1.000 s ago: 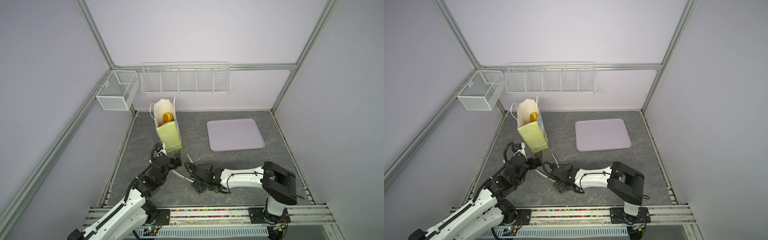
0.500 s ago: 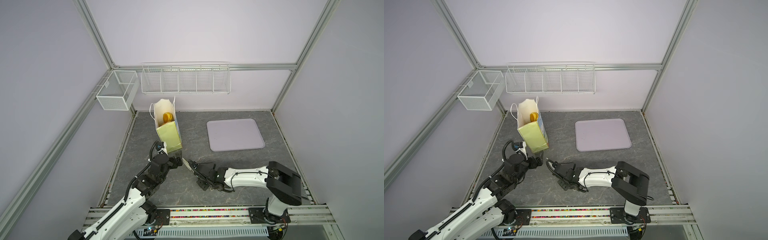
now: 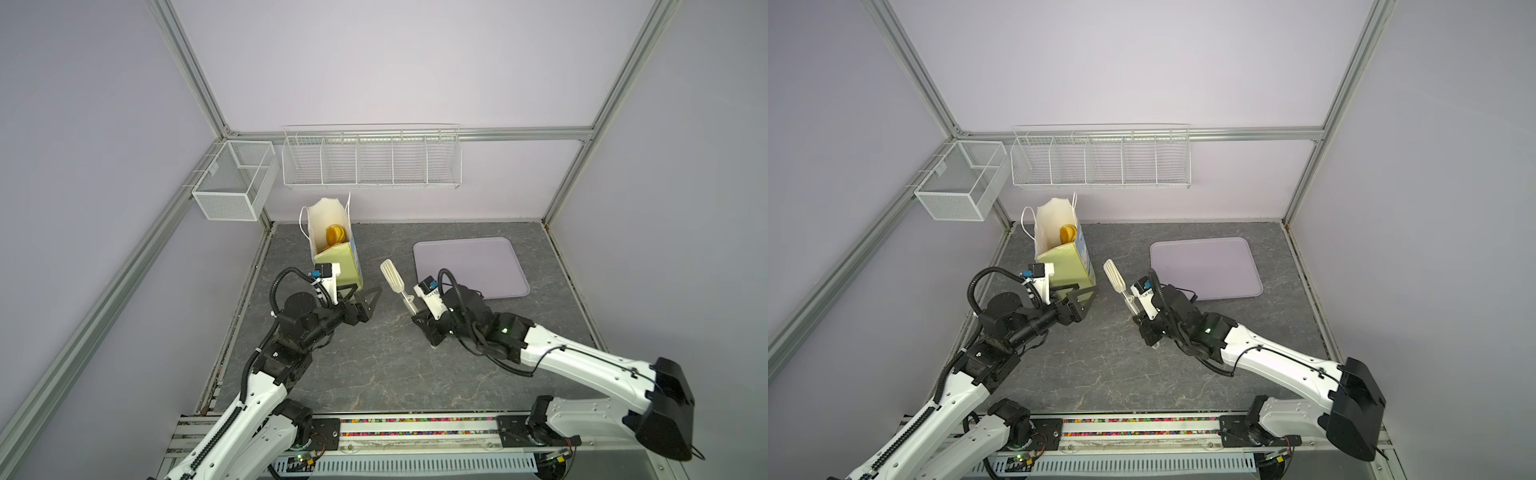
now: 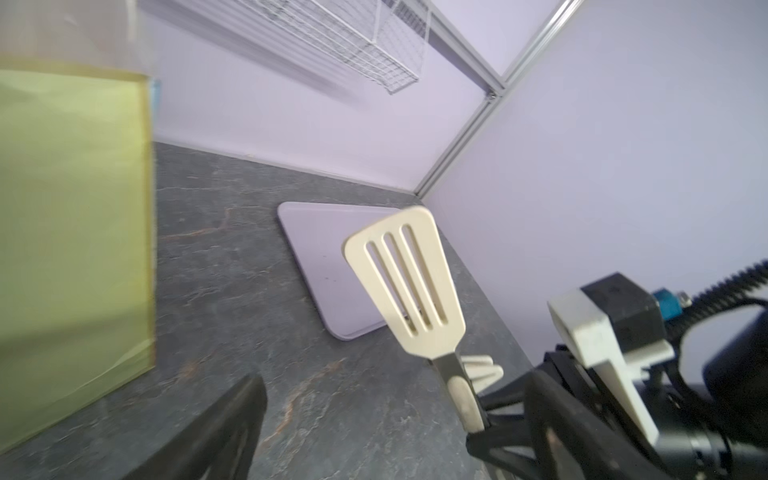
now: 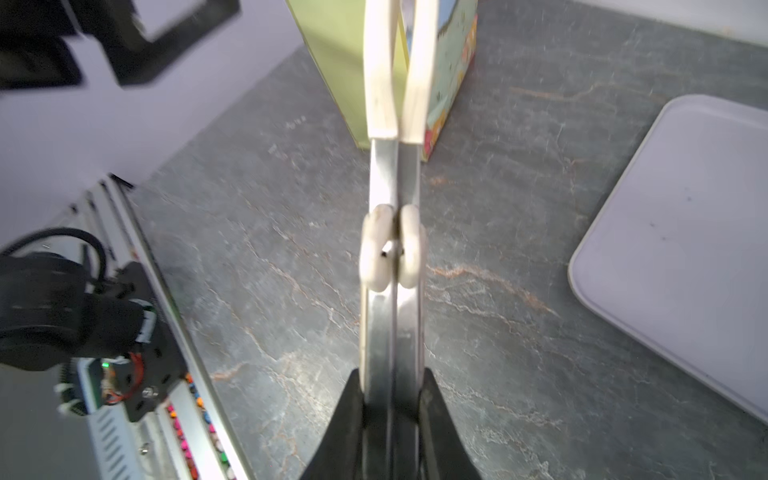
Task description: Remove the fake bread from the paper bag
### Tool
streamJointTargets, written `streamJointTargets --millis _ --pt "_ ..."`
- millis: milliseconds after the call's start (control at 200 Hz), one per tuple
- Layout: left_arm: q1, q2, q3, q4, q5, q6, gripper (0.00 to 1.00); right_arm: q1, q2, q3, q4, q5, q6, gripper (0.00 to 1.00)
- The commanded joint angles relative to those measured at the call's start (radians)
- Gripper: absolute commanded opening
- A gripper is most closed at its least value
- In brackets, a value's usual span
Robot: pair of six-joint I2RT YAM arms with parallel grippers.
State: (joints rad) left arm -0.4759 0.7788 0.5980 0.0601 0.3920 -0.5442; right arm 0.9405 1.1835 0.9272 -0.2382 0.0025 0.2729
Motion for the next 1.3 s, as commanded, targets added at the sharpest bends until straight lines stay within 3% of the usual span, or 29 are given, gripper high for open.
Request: streamJointTargets --millis 0,145,310,425,485,815,845,895,1105,1299 --pt "0.006 0.071 0.008 0.198 0.243 -0.108 0.96 -0.038 -0.07 0.019 0.037 -0.22 -0.003 0.06" --pt "0.006 0.15 -0.003 0.479 0.371 -0.248 0.95 -0.067 -0.1 0.039 0.054 -0.358 0.018 0.06" --pt "0.005 0.169 0.011 0.551 0.429 -0.263 0.95 -0.072 -0.09 0.041 0.114 -0.467 0.054 0.06" --pt "0.005 0.172 0.013 0.615 0.472 -0.303 0.89 -0.072 -0.07 0.044 0.149 -0.511 0.074 0.06" --pt "0.005 0.172 0.016 0.621 0.484 -0.314 0.8 -0.072 -0.059 0.049 0.162 -0.527 0.08 0.06" --pt "0.004 0.133 -0.014 0.613 0.435 -0.27 0.04 -0.072 0.004 0.104 0.152 -0.599 0.092 0.07" --pt "0.005 0.129 -0.014 0.614 0.43 -0.266 0.0 -0.071 0.008 0.106 0.151 -0.601 0.093 0.08" --pt "0.005 0.121 -0.015 0.62 0.422 -0.26 0.0 -0.072 0.01 0.108 0.151 -0.6 0.092 0.13" --pt "0.005 0.086 -0.036 0.655 0.379 -0.272 0.0 -0.072 -0.007 0.07 0.222 -0.581 0.13 0.48" --pt "0.005 0.098 -0.066 0.823 0.353 -0.348 0.0 -0.069 0.02 0.041 0.336 -0.61 0.184 0.58"
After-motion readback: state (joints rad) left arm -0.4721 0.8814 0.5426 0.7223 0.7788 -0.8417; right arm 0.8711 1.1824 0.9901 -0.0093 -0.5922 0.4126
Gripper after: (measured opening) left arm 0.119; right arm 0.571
